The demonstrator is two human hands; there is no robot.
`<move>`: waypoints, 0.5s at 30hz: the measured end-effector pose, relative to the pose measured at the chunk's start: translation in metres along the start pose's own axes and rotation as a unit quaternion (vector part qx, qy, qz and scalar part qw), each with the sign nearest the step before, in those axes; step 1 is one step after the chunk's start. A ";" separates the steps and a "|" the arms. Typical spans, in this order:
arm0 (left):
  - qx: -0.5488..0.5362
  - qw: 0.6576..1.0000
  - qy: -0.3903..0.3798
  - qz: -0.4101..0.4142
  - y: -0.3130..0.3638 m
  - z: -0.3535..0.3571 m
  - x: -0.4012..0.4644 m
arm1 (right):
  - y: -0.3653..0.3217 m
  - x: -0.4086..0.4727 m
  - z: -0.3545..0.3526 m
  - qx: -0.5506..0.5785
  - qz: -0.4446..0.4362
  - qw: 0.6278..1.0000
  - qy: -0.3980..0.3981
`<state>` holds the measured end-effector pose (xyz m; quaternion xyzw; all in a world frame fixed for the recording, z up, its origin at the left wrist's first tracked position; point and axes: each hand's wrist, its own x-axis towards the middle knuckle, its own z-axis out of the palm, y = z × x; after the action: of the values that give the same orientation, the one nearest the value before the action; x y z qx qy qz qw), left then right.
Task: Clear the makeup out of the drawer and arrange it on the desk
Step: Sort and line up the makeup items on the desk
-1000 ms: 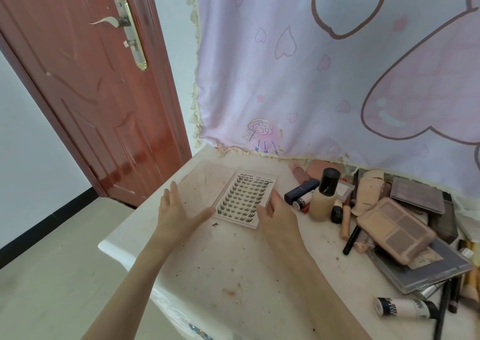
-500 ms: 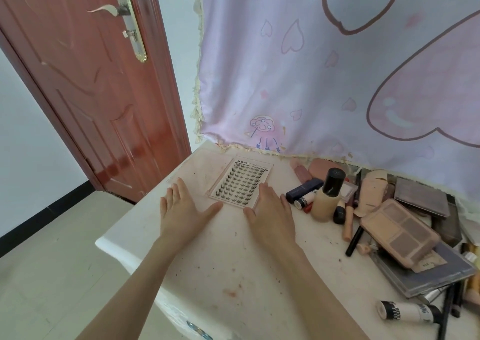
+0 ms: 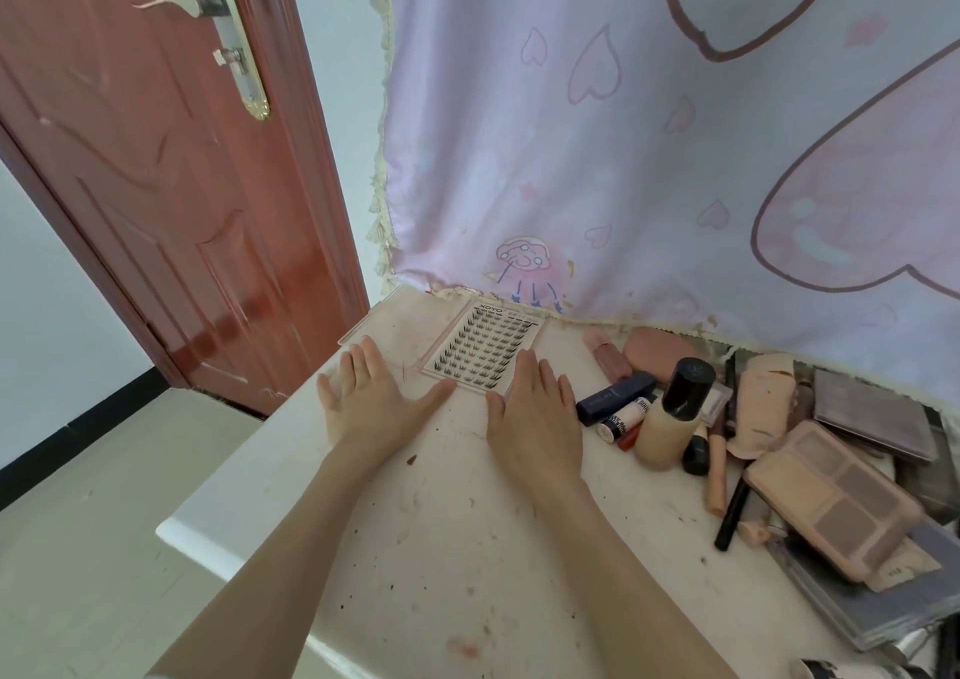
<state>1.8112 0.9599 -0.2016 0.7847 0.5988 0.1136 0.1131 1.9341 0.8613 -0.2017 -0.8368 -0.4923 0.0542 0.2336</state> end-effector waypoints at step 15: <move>-0.193 0.981 -0.010 0.016 -0.016 -0.019 -0.038 | 0.001 -0.038 -0.010 -0.040 -0.038 0.996 -0.070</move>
<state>1.7805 0.9287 -0.1904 0.7586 0.5517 0.2212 0.2666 1.9191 0.8256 -0.1986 -0.8203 -0.5406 0.0841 0.1665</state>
